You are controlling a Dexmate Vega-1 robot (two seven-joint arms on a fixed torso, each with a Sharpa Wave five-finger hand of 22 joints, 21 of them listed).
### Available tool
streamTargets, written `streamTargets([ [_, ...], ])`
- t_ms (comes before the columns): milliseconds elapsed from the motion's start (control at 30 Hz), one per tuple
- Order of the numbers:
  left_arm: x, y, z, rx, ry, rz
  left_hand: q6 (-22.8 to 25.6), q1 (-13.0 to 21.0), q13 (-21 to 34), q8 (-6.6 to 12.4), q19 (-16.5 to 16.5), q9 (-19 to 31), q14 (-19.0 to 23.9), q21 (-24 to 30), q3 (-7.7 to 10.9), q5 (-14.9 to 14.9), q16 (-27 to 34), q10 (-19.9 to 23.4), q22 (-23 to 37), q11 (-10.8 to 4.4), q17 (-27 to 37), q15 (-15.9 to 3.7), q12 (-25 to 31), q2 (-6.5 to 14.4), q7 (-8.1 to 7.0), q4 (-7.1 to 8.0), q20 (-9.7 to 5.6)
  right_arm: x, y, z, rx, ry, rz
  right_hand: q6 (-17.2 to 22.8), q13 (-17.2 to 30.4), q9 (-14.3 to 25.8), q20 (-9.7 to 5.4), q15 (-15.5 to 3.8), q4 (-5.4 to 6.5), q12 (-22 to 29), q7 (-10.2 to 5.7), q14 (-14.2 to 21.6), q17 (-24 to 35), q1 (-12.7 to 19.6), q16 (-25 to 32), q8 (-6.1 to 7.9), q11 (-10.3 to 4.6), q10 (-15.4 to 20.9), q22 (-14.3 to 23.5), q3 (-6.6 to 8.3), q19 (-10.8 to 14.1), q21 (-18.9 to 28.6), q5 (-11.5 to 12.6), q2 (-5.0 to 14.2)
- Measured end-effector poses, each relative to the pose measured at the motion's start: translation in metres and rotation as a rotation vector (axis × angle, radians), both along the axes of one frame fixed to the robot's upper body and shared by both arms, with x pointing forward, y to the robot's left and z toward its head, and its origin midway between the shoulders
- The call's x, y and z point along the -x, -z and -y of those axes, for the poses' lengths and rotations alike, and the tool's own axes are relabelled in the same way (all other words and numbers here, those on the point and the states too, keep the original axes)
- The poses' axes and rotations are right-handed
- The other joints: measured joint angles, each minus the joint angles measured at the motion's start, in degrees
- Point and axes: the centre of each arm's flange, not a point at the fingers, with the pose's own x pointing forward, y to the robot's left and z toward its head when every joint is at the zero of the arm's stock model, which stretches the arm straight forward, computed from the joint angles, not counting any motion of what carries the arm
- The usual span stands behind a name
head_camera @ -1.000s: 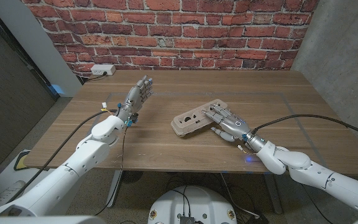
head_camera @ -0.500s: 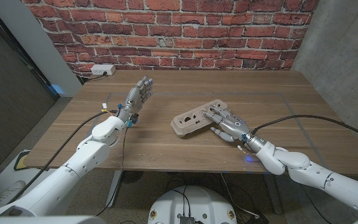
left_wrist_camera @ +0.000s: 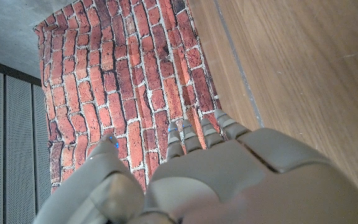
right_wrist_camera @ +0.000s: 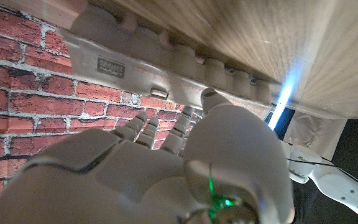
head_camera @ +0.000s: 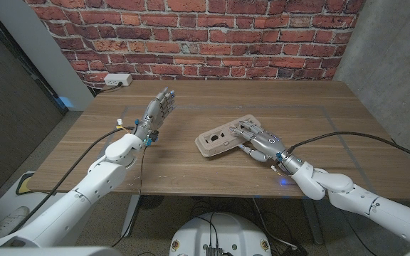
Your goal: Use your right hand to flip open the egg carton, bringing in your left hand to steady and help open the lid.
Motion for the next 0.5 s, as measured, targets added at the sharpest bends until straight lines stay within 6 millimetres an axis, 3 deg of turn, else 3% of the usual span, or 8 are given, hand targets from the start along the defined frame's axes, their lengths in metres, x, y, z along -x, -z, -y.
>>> streamTargets([
  [100, 0.0001, 0.0004, 0.0001, 0.001, 0.002, 0.000, 0.00, 0.00, 0.00, 0.00, 0.00, 0.00, 0.00, 0.00, 0.00, 0.00, 0.00, 0.00, 0.00, 0.00, 0.00, 0.00, 0.00, 0.00, 0.00, 0.00, 0.00, 0.0008, -0.0007, -0.0001, -0.006, -0.003, -0.001, 0.31, 0.35, 0.00, 0.40, -0.02, 0.22, 0.11, -0.13, 0.63, -0.09, -0.10, 0.28, 0.00, 0.10, 0.93, 0.00, 0.21, 0.43, 0.05, 0.00, -0.17],
  [200, 0.0000, 0.0012, -0.0002, 0.003, 0.002, 0.000, 0.00, 0.00, 0.00, 0.00, 0.00, 0.00, 0.00, 0.00, -0.17, 0.00, 0.00, 0.00, 0.00, 0.00, 0.00, 0.00, 0.00, 0.00, 0.00, 0.17, 0.00, 0.0014, -0.0014, -0.0003, -0.009, -0.006, -0.001, 0.14, 0.34, 0.00, 0.09, -0.02, -2.42, -0.15, -0.02, 0.63, -0.62, 1.33, -0.49, -0.43, 0.11, 1.04, 0.00, 0.74, 0.74, 0.05, 0.00, -1.60],
  [333, 0.0000, 0.0021, -0.0006, 0.005, 0.003, -0.002, 0.00, 0.00, 0.00, 0.00, 0.00, 0.00, 0.00, 0.00, -0.16, 0.00, 0.00, 0.00, 0.00, 0.00, 0.00, 0.00, 0.00, 0.01, 0.00, 0.16, 0.00, 0.0013, -0.0005, -0.0008, -0.001, -0.007, -0.009, -2.35, -0.28, 0.01, 0.10, -0.30, -5.32, -2.74, -0.02, -0.33, -0.95, 3.32, -2.04, -1.93, 0.06, -3.92, 0.00, 0.94, 0.71, -0.31, 0.90, -2.33],
  [500, 0.0004, 0.0038, -0.0027, 0.005, 0.000, -0.004, 0.10, 0.00, 0.00, 0.00, 0.00, 0.00, 0.00, 0.00, -0.16, 0.00, 0.00, 0.00, 0.00, 0.00, 0.00, 0.00, 0.00, 0.01, 0.10, 0.16, 0.00, 0.0005, 0.0013, -0.0013, 0.017, -0.004, -0.019, -4.00, -0.90, 0.01, 0.08, -0.19, -6.24, -4.80, 0.18, -1.68, -0.96, 3.67, -2.85, -2.79, 0.07, -8.22, 0.00, 0.46, 0.07, -0.75, 1.84, -2.25],
])
